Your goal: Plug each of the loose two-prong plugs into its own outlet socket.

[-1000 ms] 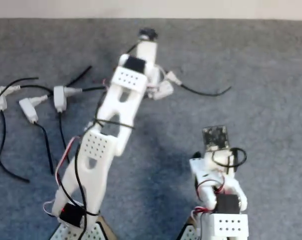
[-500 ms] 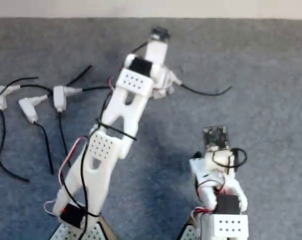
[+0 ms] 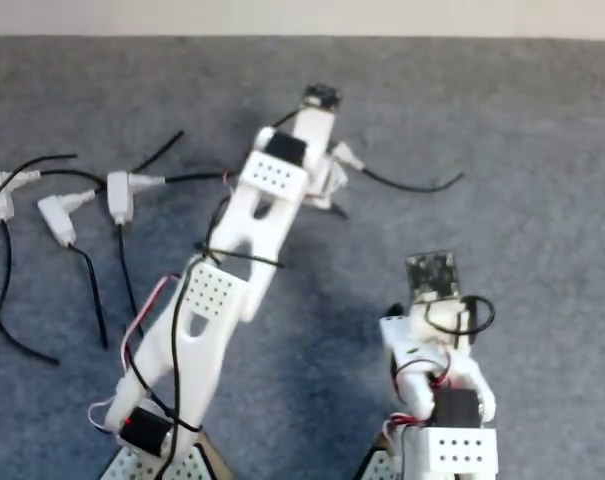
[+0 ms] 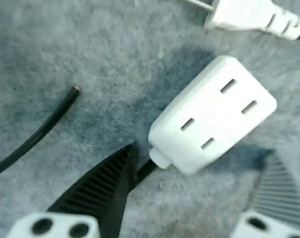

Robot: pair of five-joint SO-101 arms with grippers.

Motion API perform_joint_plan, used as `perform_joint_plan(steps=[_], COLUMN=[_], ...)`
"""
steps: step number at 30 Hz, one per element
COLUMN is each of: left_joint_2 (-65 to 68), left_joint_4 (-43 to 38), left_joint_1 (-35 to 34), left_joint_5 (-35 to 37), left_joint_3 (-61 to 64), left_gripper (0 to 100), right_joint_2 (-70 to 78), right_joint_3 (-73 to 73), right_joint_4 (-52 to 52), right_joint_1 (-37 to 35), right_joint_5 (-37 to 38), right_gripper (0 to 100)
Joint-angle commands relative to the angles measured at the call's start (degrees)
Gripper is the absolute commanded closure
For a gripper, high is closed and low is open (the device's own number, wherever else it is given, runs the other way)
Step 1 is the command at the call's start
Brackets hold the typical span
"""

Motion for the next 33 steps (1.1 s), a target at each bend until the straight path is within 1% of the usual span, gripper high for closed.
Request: perform_joint_plan(steps=[1,4,9,11,13,16,18,23,28,33], left_joint_2=[0.66,0.57,-1.1,-2.42,-4.88,-10.95,-16.75,-36.09,-55.6,-69.93], left_joint_4=[-1.32,1.49,15.47,16.0,16.0,16.0,16.0,15.82,15.74,15.65], left_joint_1=[-0.04,0.22,1.01,-0.13,-1.36,-1.63,-1.27,0.57,1.63,1.01], left_joint_5=[-1.05,-1.05,-0.44,2.73,3.43,3.16,0.26,-6.59,-14.24,-17.49], left_joint_3=[-0.48,-0.48,-5.23,-4.09,0.04,11.82,21.76,46.64,74.95,97.01], left_gripper=[81,88,95,99,99,100,100,100,100,100], right_joint_2=[-0.48,-0.48,-0.48,-0.48,-0.48,-0.48,-0.48,-0.48,-0.48,-0.48], right_joint_3=[0.4,0.4,0.4,0.4,0.4,0.4,0.4,0.4,0.4,0.4], right_joint_4=[-1.01,-1.01,-1.01,-1.01,-1.01,-1.01,-1.01,-1.01,-1.01,-1.01], right_joint_1=[-0.4,-0.4,-0.4,-0.4,-0.4,-0.4,-0.4,-0.4,-0.4,-0.4], right_joint_5=[-0.53,-0.53,-0.53,-0.53,-0.53,-0.53,-0.53,-0.53,-0.53,-0.53], right_gripper=[63.0,63.0,63.0,63.0,63.0,63.0,63.0,63.0,63.0,63.0])
